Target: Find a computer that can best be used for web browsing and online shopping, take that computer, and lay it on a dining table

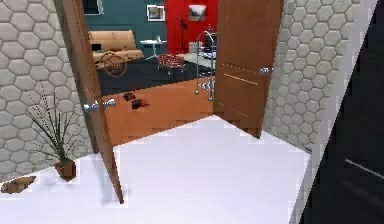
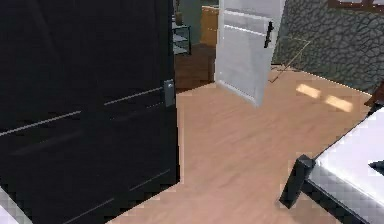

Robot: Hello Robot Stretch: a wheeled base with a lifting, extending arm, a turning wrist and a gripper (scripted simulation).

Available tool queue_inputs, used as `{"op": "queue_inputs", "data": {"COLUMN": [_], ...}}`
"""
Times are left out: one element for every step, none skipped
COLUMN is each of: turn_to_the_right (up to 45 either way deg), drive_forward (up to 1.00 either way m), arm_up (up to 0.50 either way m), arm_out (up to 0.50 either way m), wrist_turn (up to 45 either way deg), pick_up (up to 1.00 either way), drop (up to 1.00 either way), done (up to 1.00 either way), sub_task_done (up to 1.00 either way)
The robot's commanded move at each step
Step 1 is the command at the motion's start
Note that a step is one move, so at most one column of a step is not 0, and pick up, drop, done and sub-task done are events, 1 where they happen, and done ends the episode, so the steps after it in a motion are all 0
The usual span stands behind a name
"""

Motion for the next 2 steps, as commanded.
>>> {"op": "queue_inputs", "data": {"turn_to_the_right": [0.0,6.0], "drive_forward": [1.00,0.00], "arm_up": [0.00,0.00], "arm_out": [0.00,0.00], "wrist_turn": [0.0,0.0], "pick_up": [0.00,0.00], "drop": [0.00,0.00], "done": [0.00,0.00], "sub_task_done": [0.00,0.00]}}
